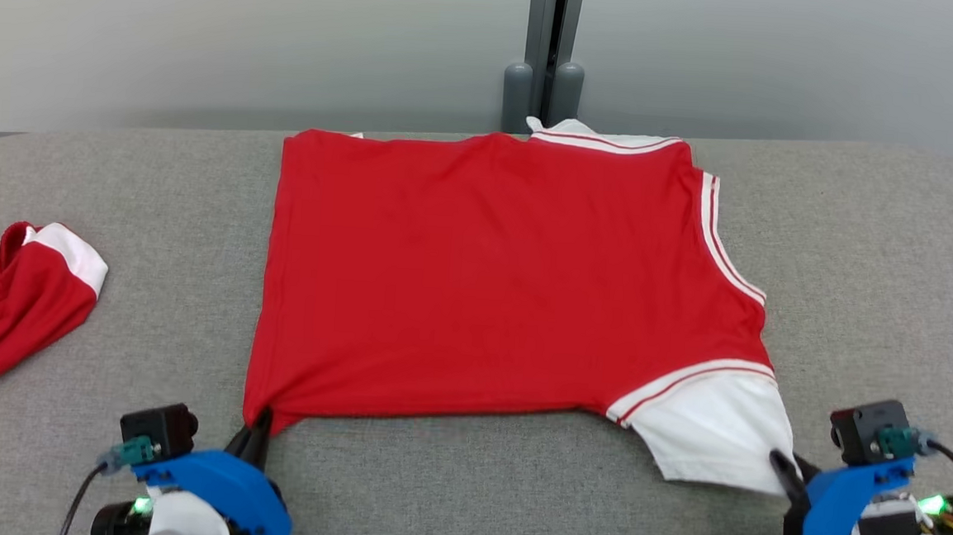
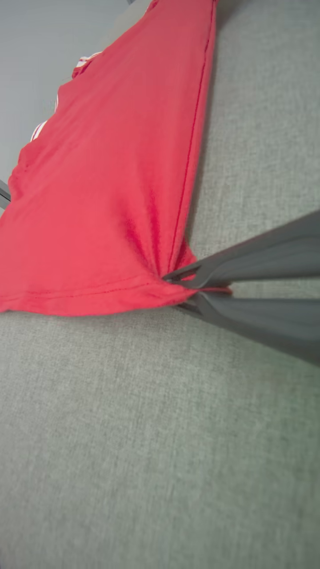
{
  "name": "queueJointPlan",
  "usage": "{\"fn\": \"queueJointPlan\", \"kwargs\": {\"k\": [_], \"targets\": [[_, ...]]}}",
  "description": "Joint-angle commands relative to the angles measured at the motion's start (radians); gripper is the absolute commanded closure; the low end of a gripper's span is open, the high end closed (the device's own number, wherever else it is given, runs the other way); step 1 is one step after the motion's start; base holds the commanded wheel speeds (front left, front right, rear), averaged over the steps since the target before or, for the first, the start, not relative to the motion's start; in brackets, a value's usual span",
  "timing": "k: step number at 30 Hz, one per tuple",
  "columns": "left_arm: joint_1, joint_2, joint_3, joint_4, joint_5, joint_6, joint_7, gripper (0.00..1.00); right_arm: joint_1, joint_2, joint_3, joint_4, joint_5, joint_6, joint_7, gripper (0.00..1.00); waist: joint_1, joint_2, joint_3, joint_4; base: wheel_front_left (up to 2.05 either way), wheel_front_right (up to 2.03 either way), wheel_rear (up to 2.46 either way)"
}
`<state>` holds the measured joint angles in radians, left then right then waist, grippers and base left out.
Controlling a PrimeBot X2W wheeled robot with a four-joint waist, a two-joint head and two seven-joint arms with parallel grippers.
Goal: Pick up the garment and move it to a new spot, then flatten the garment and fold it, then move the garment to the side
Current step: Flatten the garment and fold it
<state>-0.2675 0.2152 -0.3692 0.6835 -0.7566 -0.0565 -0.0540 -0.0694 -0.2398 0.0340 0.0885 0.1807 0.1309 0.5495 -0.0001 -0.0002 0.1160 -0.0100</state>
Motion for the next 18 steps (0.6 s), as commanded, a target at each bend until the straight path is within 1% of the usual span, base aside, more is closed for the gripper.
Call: {"fn": "queueJointPlan", "kwargs": {"k": [1, 5, 7, 13, 15, 18], "targets": [[0.04, 0.028, -0.012, -0.038, 0.024, 0.028, 0.013, 1.0, 0.057, 0.019, -0.021, -0.066, -0.001, 0.0, 0.037, 1.0, 0.0001, 0.0002, 0.0, 0.0, 0.0, 0.0, 0.0], [0.132, 0.055, -0.012, -0.158, 0.022, 0.093, 0.057, 1.0, 0.158, 0.056, -0.05, -0.195, -0.005, 0.0, 0.124, 1.0, 0.0001, 0.0002, -0.002, -0.003, 0.0, 0.0, 0.0], [0.182, 0.081, -0.018, -0.227, 0.034, 0.133, 0.09, 1.0, 0.202, 0.068, -0.054, -0.243, 0.003, 0.0, 0.165, 1.0, 0.0001, 0.0002, -0.002, -0.001, 0.0, 0.0, 0.0], [0.302, 0.129, -0.019, -0.418, 0.049, 0.235, 0.163, 1.0, 0.299, 0.103, -0.082, -0.343, 0.015, 0.0, 0.255, 1.0, 0.0001, 0.0002, -0.005, 0.005, 0.0, 0.0, 0.0], [0.319, 0.138, -0.012, -0.476, 0.049, 0.257, 0.174, 1.0, 0.303, 0.109, -0.091, -0.372, 0.01, 0.0, 0.26, 1.0, 0.0001, 0.0002, -0.004, 0.009, 0.0, 0.0, 0.0], [0.328, 0.141, 0.002, -0.549, 0.03, 0.268, 0.182, 1.0, 0.266, 0.102, -0.093, -0.388, 0.003, 0.0, 0.241, 1.0, 0.0001, 0.0002, -0.003, 0.008, 0.0, 0.0, 0.0]]}}
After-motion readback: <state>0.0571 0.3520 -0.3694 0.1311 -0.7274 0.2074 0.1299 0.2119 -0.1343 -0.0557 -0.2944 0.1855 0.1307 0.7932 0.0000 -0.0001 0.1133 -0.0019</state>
